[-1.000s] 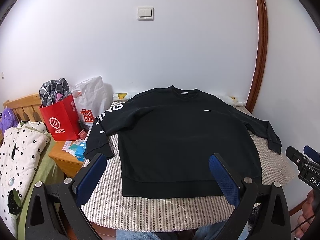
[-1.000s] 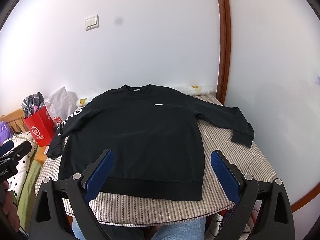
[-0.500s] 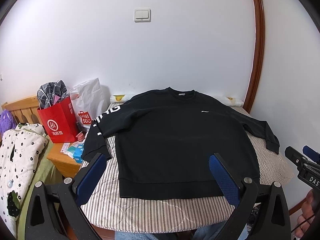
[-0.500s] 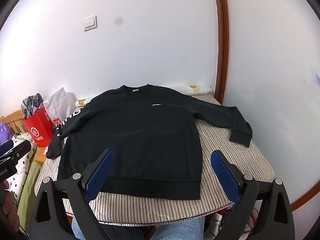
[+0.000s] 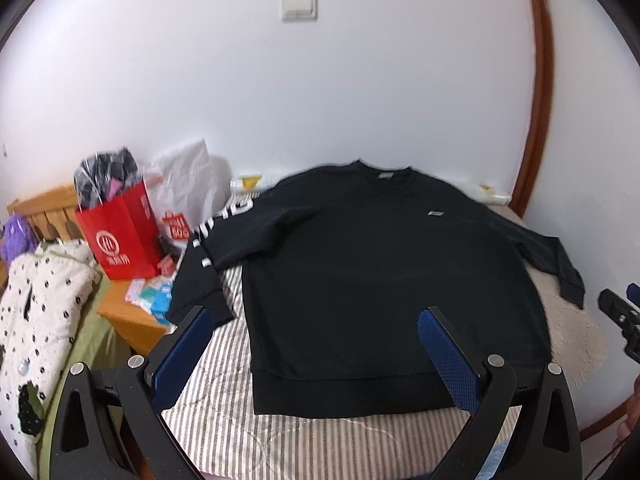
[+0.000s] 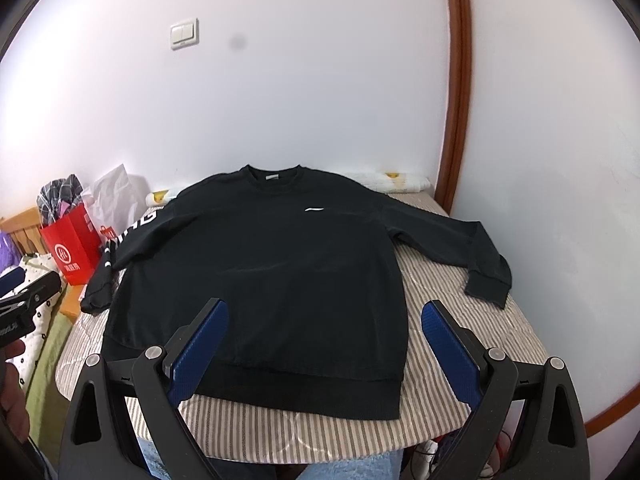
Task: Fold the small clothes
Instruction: 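Grasp the lettered sleeve cuff with the left gripper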
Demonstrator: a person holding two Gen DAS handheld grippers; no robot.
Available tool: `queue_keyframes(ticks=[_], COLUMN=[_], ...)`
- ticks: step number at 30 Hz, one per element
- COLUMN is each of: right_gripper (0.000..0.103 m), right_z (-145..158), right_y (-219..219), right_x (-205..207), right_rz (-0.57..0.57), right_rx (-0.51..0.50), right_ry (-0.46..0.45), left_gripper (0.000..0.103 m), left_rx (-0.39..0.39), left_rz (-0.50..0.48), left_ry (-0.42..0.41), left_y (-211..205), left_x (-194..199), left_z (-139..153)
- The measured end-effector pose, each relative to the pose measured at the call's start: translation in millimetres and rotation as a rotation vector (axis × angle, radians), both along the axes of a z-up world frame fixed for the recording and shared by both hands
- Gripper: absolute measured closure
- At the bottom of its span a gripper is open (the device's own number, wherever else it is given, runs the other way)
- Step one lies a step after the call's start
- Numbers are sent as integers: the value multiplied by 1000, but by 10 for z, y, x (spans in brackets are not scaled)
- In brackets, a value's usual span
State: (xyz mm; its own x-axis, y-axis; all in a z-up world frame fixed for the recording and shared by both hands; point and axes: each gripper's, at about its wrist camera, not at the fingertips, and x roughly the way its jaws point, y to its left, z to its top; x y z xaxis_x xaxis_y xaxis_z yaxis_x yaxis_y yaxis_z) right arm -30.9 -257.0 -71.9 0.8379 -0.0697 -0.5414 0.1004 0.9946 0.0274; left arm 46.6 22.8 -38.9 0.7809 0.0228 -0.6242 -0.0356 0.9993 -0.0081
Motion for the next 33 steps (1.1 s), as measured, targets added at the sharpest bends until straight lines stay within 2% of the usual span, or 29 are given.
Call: queue_keyframes(ticks=[5, 8, 11, 16, 23, 28, 29, 30, 31, 32, 33], right_gripper=[7, 10, 14, 22, 22, 22, 22, 22, 22, 22, 22], right_z=[-215, -401, -587, -871, -1075, -1192, -1206, -1226, -1240, -1251, -1263], right_y=[7, 25, 58, 193, 409, 483, 480, 472, 463, 455, 448], right_x=[292, 487, 679, 1036, 1384, 1609, 1630, 1679, 1704, 1720, 1756], right_rz=[37, 53, 63, 74, 95, 91, 88, 80, 73, 70, 64], right_rx=[4, 4, 21, 23, -15, -66, -69, -70, -68, -65, -60], right_ry=[38, 74, 113, 186, 265, 323, 328, 338, 344, 347, 354], left_gripper=[1, 6, 15, 18, 18, 20, 24, 38, 46, 55, 69], left_rx=[10, -36, -35, -89, -121, -117, -90, -63, -48, -49, -63], left_rz=[59, 94, 126, 146, 213, 284, 294, 314, 339, 348, 341], left_ry=[103, 153, 210, 226, 218, 276, 273, 270, 275, 259, 248], left_y=[280, 518, 704, 972, 1345, 1525, 1527, 1546, 1578, 1618, 1667], left_x=[366, 585, 760, 1100, 1614, 1949, 1981, 1993, 2010, 2005, 1992], left_z=[-473, -746, -980, -1206, -1360, -1625, -1659, -1676, -1699, -1693, -1678])
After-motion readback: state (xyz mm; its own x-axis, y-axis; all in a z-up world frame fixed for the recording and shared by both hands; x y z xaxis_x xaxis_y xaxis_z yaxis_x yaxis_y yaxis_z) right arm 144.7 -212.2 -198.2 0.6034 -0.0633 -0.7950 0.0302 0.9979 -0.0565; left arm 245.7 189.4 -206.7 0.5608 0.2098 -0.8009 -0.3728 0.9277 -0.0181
